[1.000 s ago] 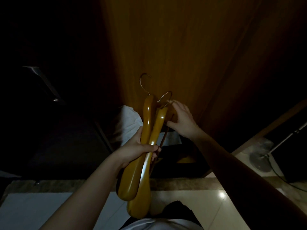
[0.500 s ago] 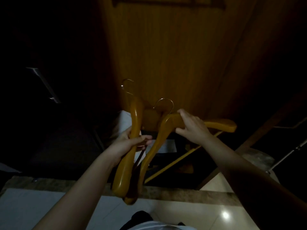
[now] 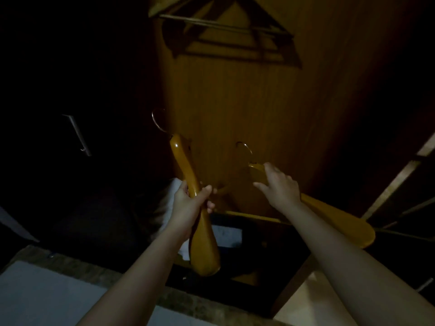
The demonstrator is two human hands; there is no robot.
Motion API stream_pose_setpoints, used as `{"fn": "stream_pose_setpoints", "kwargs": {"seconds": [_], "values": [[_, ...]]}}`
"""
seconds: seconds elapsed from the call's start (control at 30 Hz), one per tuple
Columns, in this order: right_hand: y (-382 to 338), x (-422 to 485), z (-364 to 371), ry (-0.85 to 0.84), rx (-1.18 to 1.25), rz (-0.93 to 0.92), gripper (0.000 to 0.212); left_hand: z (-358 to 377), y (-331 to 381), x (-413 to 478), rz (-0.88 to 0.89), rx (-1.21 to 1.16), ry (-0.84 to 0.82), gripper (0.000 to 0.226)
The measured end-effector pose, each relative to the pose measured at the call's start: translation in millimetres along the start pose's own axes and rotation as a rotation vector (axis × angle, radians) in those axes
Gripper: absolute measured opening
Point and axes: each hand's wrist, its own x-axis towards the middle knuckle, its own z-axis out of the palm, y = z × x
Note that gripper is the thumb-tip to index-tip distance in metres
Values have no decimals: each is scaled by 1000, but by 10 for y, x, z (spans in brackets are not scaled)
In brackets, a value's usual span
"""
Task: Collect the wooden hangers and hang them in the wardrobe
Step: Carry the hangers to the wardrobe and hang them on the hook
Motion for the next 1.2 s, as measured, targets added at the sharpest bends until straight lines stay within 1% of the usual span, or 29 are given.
{"fn": "stream_pose_setpoints", "kwargs": {"seconds": [0.1,0.23,0.37,0.5,0.6,0.67,0.83,0.9,1.03,1.13,1.2], "values": [[-87,228,-263,40,56,-5,53,209,277,109,161,-2,-1,32],[-219,540,-627,93,154,-16,59,435,682,283,307,4,-15,49],[-329,796,-1008,172,258,-55,53,610,1059,490,455,-3,17,41],[-425,1116,-1400,248,368,-103,44,685,1489,840,545,35,29,40],[-499,1384,-1606,284,362,-113,44,714,1722,1147,580,55,33,34],[-569,1570,-1710,302,337,-132,46,730,1849,1353,591,57,40,37],[-770,2071,-1994,390,255,-163,47,756,2180,1879,619,4,11,36],[-832,2305,-2106,408,253,-148,48,748,2323,2089,626,21,-23,42],[-964,2800,-2272,467,340,-138,48,730,2614,2563,607,97,-13,70],[-1050,3194,-2348,495,399,-153,47,753,2797,2865,598,52,-23,74],[-1097,3441,-2388,509,437,-157,48,758,2878,3087,590,48,-16,68]]}}
